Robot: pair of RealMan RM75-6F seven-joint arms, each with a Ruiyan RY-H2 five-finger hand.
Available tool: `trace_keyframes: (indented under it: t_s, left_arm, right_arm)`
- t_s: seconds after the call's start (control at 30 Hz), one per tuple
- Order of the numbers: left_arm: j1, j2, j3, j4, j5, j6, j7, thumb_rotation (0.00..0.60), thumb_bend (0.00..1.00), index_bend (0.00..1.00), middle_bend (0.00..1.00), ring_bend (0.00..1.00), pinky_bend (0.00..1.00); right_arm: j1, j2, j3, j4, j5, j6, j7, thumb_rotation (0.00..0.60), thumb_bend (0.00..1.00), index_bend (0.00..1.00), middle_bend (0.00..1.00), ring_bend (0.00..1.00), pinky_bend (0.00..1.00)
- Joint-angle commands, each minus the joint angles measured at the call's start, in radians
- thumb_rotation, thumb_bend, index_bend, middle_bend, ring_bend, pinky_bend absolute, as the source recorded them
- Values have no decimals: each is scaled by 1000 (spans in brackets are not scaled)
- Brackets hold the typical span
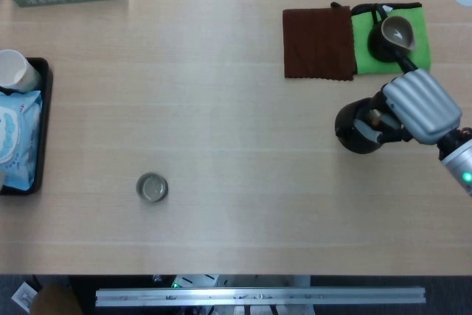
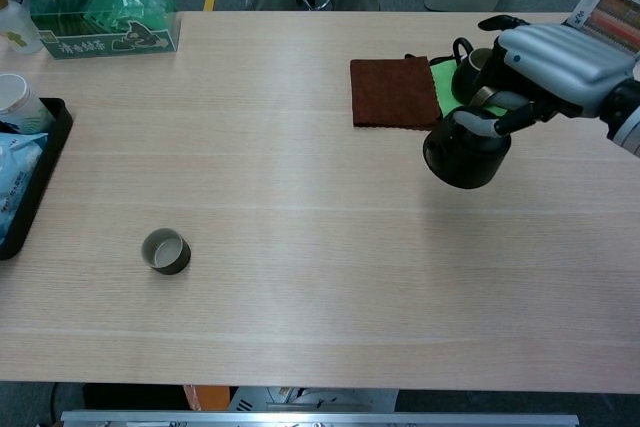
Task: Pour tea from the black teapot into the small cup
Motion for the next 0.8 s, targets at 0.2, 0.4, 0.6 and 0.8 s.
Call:
trace_keyframes:
  t_s: [0.2,0.4,0.6,0.8]
  left_arm:
    - [-17,4,1,12,-3,-31,-2,600,251,70,150,129,157]
    - [-59,23,12,24,15,-103,8,600,251,70,149,130,157]
    - [-112,36,35,29,26,-211,9,600,251,70,138,130,157]
    - [-161,16,63,24,51,-304,20,600,251,70,143,130,157]
  right_arm:
    - [-7,9,3,-2,-13,19,-28,427,329,1000,963,912,60]
    - [-11,26,4,-6,-20,28,-48,431,329,1000,963,912,60]
    - [-15,46,7,-9,-16,32,-54,434,329,1000,963,911,60]
    - [-20,63,11,-8,-9,35,-54,436,328,1000,963,911,60]
